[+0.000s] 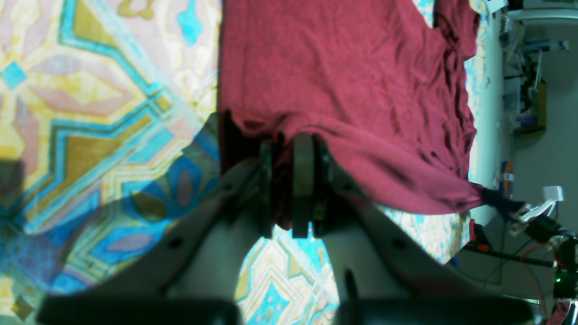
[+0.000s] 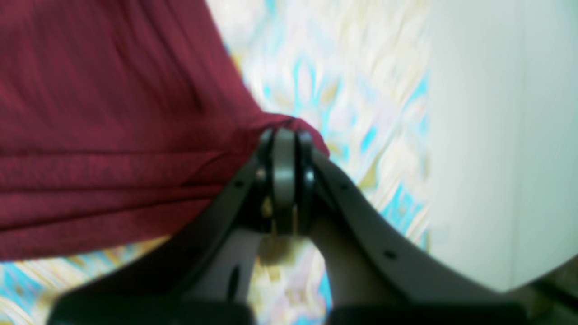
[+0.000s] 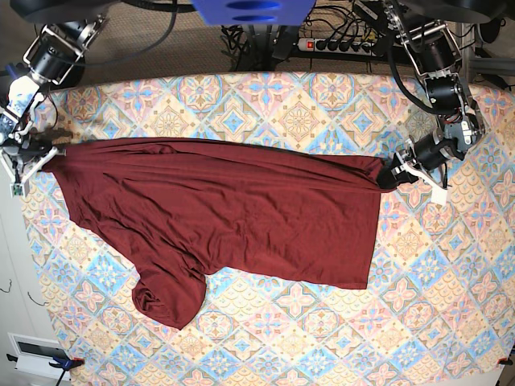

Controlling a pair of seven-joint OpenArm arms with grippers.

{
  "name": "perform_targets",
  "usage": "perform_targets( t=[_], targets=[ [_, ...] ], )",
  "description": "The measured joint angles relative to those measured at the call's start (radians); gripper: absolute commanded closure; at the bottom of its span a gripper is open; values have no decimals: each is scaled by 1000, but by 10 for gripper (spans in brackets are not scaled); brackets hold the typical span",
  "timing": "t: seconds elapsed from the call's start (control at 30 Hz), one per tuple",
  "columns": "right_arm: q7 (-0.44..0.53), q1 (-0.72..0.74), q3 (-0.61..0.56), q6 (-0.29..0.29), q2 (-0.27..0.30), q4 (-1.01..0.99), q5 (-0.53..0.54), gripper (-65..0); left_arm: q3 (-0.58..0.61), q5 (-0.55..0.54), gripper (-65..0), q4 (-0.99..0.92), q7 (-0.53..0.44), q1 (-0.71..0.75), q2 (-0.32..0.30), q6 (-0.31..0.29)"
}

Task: Layout the t-shirt on the table in an organized manner, then fold the t-shirt properly
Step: 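Lower the held shirt edge with both grippers onto the table, then shift the left gripper along the shirt edge toward the shirt middle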

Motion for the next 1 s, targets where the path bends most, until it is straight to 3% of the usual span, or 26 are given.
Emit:
perform_targets(
  t=[0.73, 0.87, 1.0],
  targets=[
    [46, 77, -4, 0, 4, -159, -75, -3, 0, 0, 0, 0, 3, 0, 0, 0],
    [42, 71, -4, 0, 4, -164, -76, -40, 2, -5, -99, 1, 50, 3, -27, 0],
    [41, 71, -57, -11, 12, -163, -85, -146, 0, 2, -279, 113, 90, 27, -43, 3]
  ],
)
